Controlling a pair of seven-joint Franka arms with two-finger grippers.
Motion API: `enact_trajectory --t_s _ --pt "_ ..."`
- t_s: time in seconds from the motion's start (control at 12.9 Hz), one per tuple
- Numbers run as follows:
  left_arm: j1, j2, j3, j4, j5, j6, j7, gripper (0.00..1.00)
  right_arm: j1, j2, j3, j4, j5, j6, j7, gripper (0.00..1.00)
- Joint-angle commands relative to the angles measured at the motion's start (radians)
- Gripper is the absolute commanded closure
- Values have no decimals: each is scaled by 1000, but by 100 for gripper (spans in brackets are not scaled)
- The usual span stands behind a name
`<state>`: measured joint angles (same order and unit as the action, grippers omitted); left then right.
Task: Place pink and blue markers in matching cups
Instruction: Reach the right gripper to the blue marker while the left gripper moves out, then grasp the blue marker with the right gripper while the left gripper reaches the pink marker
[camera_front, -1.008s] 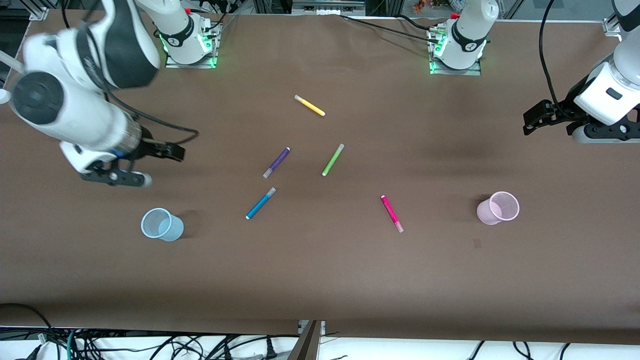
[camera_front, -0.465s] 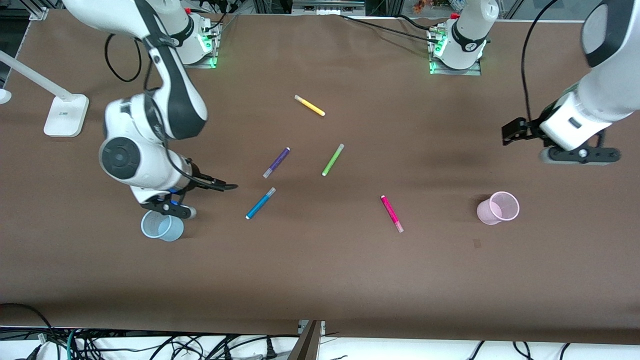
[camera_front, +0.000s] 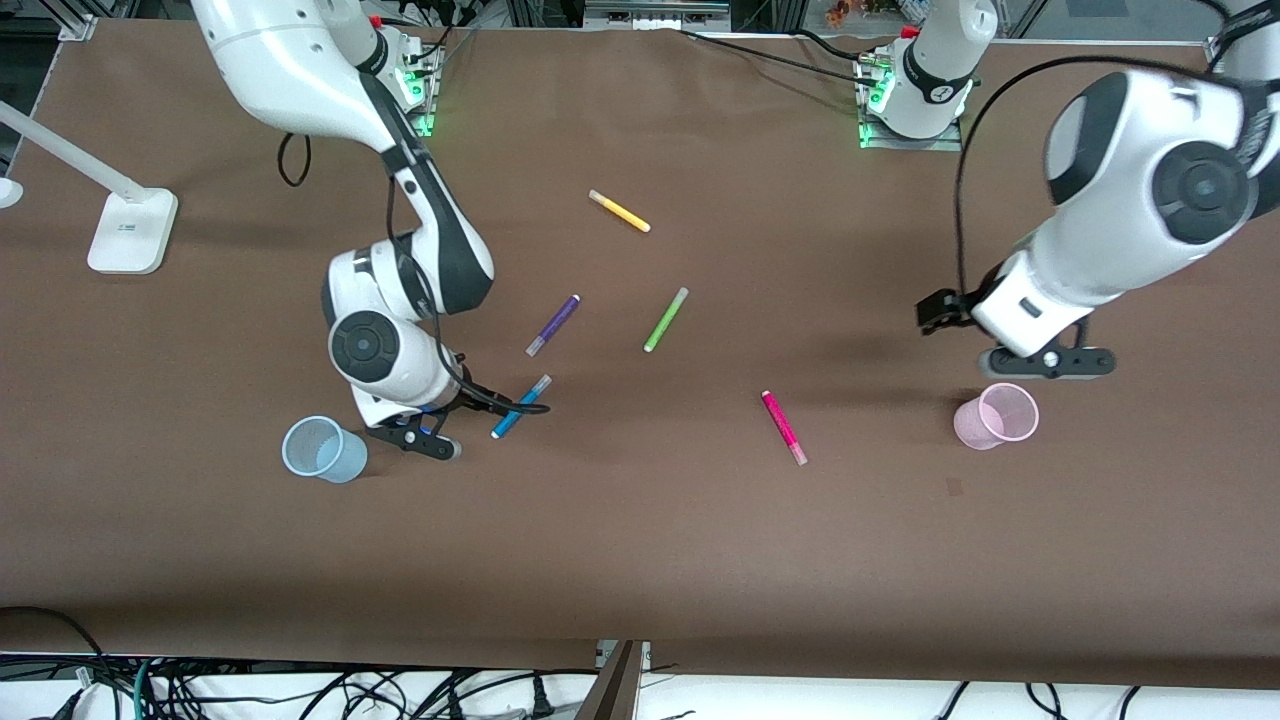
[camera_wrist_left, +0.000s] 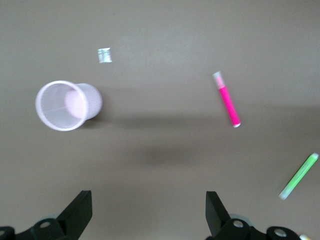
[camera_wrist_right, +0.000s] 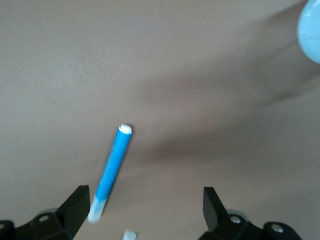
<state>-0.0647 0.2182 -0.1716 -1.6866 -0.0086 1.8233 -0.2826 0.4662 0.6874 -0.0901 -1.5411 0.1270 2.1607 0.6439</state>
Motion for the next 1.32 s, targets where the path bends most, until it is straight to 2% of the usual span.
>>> enact_trajectory --t_s 0.0,0.39,0.62,0.7,0.78,0.93,1.24 --pt "-10 56 -58 8 -22 83 -155 0 29 52 -5 24 17 68 65 2" --pt "-133 177 -75 7 -10 295 -416 0 69 118 0 24 25 186 174 3" --pt "-214 262 -72 -2 15 384 -594 0 98 153 0 25 23 229 215 11" --pt "-233 294 -71 -4 28 410 -631 0 100 155 0 24 23 229 214 20" --pt "-253 325 -69 -4 54 433 -671 0 98 155 0 24 23 229 205 50" --pt "-251 360 -69 -8 186 436 -704 0 98 153 0 24 22 229 189 99" --pt "-210 408 -45 8 271 502 -698 0 77 139 -2 27 23 216 177 100"
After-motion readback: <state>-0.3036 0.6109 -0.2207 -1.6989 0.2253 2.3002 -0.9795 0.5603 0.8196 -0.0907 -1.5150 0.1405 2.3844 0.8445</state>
